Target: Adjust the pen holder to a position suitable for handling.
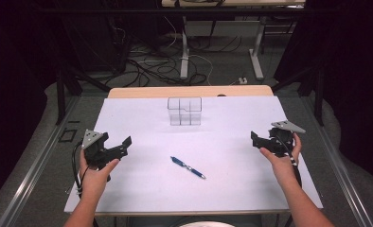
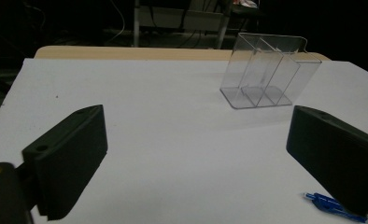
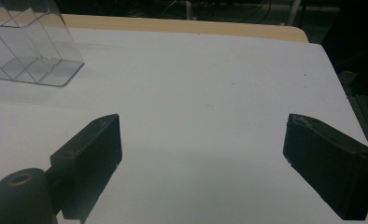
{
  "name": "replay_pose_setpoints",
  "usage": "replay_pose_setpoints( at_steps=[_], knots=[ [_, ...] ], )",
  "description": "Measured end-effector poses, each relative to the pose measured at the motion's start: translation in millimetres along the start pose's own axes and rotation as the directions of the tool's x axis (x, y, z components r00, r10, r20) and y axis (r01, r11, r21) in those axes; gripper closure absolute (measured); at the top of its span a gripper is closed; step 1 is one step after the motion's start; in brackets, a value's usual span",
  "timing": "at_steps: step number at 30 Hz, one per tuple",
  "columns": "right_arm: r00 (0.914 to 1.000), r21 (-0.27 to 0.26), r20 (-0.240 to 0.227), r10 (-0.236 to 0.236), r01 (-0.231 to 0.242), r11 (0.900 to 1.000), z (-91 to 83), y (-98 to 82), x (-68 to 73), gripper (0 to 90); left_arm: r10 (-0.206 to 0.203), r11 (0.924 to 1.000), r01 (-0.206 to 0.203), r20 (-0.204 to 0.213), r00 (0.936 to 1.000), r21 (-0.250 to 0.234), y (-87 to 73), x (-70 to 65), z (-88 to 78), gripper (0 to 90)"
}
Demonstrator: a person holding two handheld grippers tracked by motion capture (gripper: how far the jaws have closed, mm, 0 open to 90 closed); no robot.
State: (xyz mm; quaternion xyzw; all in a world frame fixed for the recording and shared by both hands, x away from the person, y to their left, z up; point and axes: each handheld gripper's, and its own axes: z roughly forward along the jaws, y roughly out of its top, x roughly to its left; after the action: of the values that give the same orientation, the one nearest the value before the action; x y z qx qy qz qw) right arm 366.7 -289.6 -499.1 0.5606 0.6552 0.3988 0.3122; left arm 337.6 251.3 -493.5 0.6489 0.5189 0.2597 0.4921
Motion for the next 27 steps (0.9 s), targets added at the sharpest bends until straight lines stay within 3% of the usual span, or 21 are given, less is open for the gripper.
replay_pose_setpoints(
  at_steps=[7,9,15,23,27],
  knots=[
    [1.0000,0.002,-0.005,-0.001,0.001,1.000,0.2,-1.8,3.2,11.4,-0.042,0.9991,0.042,-0.011,0.9991,0.001,-1.2,-1.8,4.1,11.2],
    [0.9999,0.007,-0.013,-0.011,0.011,1.000,0.4,-1.9,5.7,11.4,-0.044,0.9990,0.044,-0.012,0.9989,0.000,1.1,-2.7,5.4,16.1],
    [0.9995,-0.001,-0.022,-0.022,0.022,1.000,-1.4,-1.8,9.8,11.4,-0.063,0.9980,0.062,0.030,0.9976,0.014,12.4,-6.3,13.7,24.1],
    [0.9996,-0.003,-0.022,-0.020,0.020,1.000,-1.9,-1.4,9.2,11.5,-0.048,0.9988,0.048,0.034,0.9983,0.000,23.3,-14.4,29.8,32.1],
    [0.9994,0.007,-0.032,-0.015,0.015,1.000,-1.1,-1.8,7.8,11.5,-0.056,0.9984,0.056,0.023,0.9982,-0.012,34.9,-20.2,39.3,43.2]
  ],
)
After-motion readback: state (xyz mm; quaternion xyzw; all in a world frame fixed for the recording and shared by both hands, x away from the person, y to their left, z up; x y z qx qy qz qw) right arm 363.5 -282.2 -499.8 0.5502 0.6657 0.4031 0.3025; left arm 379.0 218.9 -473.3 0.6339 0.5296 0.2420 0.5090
